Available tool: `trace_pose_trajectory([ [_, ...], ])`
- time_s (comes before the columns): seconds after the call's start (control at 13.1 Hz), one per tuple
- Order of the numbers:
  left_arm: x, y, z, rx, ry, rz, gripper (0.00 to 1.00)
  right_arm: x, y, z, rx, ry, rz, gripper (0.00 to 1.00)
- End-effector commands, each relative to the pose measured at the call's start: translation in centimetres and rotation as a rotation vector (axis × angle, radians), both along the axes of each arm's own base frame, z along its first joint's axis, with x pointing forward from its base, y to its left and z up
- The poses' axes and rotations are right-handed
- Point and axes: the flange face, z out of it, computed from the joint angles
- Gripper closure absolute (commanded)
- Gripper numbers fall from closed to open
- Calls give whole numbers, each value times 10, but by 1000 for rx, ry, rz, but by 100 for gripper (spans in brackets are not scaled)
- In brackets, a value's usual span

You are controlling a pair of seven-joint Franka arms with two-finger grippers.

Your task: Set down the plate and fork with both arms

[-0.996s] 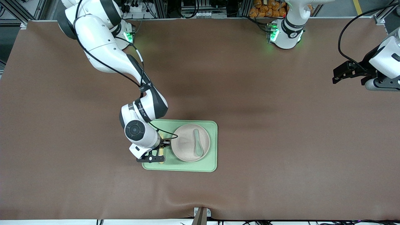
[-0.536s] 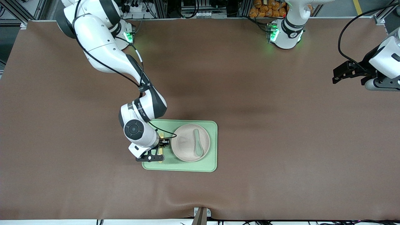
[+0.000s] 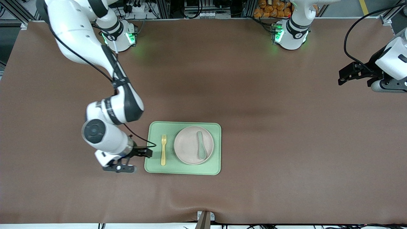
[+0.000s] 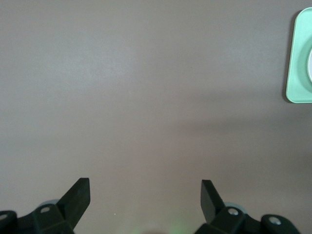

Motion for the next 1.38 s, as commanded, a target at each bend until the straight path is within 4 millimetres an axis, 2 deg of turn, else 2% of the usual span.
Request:
trace_pose_trajectory([
  [0.0,-5,1,6,10,-1,-9,0,-14,-39,62,9,46,-35,0],
  [0.08,-5,2,6,10,-1,-8,0,-19,-60,84,2,59,-57,0],
  [0.23,-6,2,6,10,-2,-8,0,-33,-84,125,-16,78,5,0],
  [0.31,-6,1,6,10,-2,-9,0,-39,-102,147,-13,71,-11,0],
  [0.46,-6,0,7,10,-4,-9,0,-56,-136,180,-8,91,-49,0],
  [0.61,-5,1,6,10,-1,-8,0,-74,-163,204,-1,80,-89,0],
  [0.84,-6,0,7,10,-4,-9,0,-110,-172,239,0,44,-100,0],
  [1.15,-5,1,8,10,-6,-8,0,-156,-176,269,-12,24,-95,0],
  [1.23,-5,0,8,10,-7,-9,0,-162,-180,275,-14,24,-96,0],
  [1.3,-5,0,8,8,-7,-9,0,-164,-192,280,-15,25,-87,0],
])
